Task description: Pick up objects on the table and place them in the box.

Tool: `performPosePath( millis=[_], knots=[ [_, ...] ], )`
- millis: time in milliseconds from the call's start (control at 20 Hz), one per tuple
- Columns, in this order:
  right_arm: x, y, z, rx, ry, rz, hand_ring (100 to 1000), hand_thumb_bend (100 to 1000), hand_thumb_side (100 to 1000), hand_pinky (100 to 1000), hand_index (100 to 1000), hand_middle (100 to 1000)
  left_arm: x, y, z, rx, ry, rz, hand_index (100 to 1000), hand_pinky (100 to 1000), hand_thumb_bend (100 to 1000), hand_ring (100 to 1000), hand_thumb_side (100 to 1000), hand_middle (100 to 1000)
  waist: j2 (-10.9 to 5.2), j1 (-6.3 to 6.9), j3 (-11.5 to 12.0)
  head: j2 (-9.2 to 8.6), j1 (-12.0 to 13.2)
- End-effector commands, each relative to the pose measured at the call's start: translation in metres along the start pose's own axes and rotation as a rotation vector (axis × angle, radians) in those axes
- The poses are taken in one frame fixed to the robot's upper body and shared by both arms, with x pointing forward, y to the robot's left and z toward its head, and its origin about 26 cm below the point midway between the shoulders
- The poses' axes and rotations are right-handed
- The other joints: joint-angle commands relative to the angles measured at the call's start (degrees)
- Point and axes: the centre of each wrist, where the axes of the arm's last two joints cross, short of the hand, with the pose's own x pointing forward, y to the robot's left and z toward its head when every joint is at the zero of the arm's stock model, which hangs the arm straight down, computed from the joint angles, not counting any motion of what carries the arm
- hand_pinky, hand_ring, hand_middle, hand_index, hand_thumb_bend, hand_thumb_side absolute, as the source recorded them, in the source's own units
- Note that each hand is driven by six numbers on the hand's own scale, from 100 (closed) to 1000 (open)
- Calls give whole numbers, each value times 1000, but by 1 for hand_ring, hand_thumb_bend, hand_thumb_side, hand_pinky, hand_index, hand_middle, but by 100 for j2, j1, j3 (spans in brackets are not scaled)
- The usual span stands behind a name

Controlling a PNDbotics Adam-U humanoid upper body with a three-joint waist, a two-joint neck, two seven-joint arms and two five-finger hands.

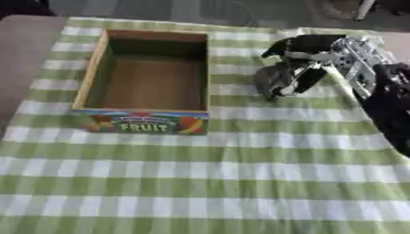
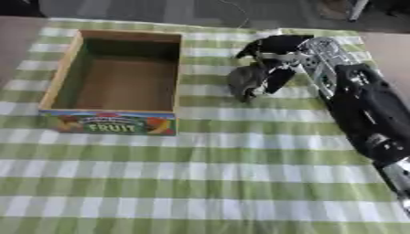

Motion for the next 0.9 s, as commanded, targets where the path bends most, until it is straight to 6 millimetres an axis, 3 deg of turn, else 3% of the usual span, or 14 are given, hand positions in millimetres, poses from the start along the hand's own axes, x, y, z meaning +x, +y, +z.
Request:
performPosePath(
  millis=[50, 200, 450, 550, 700, 900],
  knots=[
    [-7, -6, 5, -20, 28, 19, 990, 388, 551, 935, 970, 852, 6, -2, -4, -11, -28, 3, 371, 286, 100, 337, 806, 596, -69, 13, 12, -58, -12],
    [-5, -6, 4, -32, 23, 22, 980, 361, 544, 926, 914, 827, 6, -1, -4, -10, -27, 1, 371, 287, 100, 337, 801, 596, -71, 9, 9, -42, -2],
    [-3, -7, 2, -38, 6, 24, 968, 318, 446, 921, 879, 797, 6, -1, -5, -10, -28, 1, 372, 287, 100, 338, 800, 596, -77, 0, 16, -34, 11],
    [-3, -6, 2, -29, 3, 22, 964, 286, 421, 919, 861, 790, 6, -1, -5, -8, -30, 0, 372, 288, 100, 338, 800, 596, -78, -2, 23, -37, 13],
    [-5, -4, 6, -17, 2, 22, 953, 166, 353, 915, 822, 777, 7, -1, -5, -9, -30, -2, 371, 288, 100, 337, 801, 596, -82, -6, 17, -15, 31],
    [-8, -4, 16, -26, 2, 23, 941, 118, 318, 911, 790, 753, 7, -1, -6, -13, -30, -3, 371, 288, 100, 337, 800, 596, -89, -15, 4, -3, 38]
  ],
)
